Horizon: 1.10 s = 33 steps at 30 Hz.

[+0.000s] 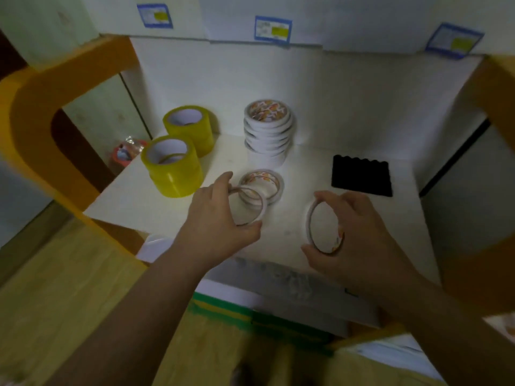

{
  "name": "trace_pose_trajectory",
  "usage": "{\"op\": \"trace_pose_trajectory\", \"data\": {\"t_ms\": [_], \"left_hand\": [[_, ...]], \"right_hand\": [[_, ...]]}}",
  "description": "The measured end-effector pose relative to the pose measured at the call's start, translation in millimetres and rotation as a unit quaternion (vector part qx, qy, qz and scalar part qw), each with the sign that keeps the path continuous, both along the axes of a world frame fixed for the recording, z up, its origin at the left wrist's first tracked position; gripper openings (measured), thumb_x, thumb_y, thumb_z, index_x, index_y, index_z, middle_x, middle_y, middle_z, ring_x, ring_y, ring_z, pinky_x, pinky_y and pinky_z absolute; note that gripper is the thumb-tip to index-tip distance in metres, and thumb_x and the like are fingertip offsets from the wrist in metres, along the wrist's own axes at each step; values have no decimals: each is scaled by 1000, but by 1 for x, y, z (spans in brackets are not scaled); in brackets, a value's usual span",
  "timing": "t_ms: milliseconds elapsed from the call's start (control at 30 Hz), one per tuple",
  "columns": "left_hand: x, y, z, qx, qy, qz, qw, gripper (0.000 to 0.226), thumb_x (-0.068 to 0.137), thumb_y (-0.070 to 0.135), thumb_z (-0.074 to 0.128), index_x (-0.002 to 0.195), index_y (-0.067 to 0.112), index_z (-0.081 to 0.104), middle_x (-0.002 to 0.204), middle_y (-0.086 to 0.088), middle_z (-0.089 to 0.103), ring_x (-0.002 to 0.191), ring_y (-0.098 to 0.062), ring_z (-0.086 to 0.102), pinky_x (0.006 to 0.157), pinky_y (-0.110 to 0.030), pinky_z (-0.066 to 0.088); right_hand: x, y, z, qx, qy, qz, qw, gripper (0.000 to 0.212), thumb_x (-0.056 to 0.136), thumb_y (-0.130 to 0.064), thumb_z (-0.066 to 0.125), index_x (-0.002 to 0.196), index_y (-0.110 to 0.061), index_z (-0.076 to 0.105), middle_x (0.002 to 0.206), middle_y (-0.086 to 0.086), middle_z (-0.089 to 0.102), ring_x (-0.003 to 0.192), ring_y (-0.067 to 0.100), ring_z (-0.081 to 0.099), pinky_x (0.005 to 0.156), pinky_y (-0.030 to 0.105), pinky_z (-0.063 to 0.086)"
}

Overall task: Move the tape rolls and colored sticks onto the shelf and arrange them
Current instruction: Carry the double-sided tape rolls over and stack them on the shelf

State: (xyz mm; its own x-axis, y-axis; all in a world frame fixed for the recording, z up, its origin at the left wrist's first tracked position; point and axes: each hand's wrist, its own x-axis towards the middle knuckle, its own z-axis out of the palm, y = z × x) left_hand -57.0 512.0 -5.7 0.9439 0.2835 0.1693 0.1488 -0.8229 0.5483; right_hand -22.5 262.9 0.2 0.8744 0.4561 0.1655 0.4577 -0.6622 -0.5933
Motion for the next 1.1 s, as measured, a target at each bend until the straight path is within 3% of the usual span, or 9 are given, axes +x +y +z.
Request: {"op": "trace_pose_trajectory", "data": {"t_ms": [233,367,433,567,633,833,967,1100], "left_hand": [[72,17,-18,-1,-1,-97,995,109,62,60,74,149,11,30,137,-12,53,125,-31,50,104,-44,42],[95,20,-29,9,-3,-121,993,110,61,73,69,148,21,27,137,-5,52,126,-28,49,104,-45,44],[100,20,-32,27,7,-138,990,109,64,69,70,151,22,24,142,-4,47,131,-27,43,110,-43,36],[98,19,-38,96,3,-141,985,102,72,67,66,153,23,22,148,-1,39,136,-24,33,110,-42,24],[98,19,-39,100,-2,-139,985,105,72,69,66,153,23,19,148,-1,38,136,-25,31,111,-43,24],[86,28,-42,85,-27,-133,987,121,65,72,71,156,26,7,152,-5,30,139,-26,24,113,-45,22],[69,40,-48,92,-22,-113,989,127,59,80,64,156,24,4,152,-8,32,141,-28,27,114,-44,24],[48,50,-52,105,-48,-110,987,123,58,80,53,155,14,16,147,-11,41,133,-30,38,110,-46,32]], "right_hand": [[-12,5,-2,-44,-13,-76,996,88,71,-57,74,147,-46,30,125,-15,29,110,14,46,90,27,45],[-18,4,0,-65,-6,-104,992,88,68,-65,65,145,-50,26,130,-12,29,112,16,45,91,29,46],[-20,4,0,-69,-2,-118,991,87,68,-67,63,145,-51,25,132,-11,29,116,17,44,93,31,46],[-21,8,0,-79,4,-127,989,85,70,-72,56,146,-51,24,132,-7,33,118,20,44,94,38,50],[-19,11,0,-93,-5,-126,988,87,71,-72,53,149,-48,24,132,-7,36,120,19,42,94,35,46],[3,28,11,-99,2,-121,988,94,76,-61,68,154,-39,19,145,-10,35,134,12,31,102,24,30],[25,58,23,-111,-1,-93,989,97,79,-59,71,155,-36,16,149,-7,34,138,13,29,105,24,28],[56,97,22,-153,6,-57,987,103,76,-63,70,156,-30,15,144,4,40,133,23,40,103,32,39]]}}
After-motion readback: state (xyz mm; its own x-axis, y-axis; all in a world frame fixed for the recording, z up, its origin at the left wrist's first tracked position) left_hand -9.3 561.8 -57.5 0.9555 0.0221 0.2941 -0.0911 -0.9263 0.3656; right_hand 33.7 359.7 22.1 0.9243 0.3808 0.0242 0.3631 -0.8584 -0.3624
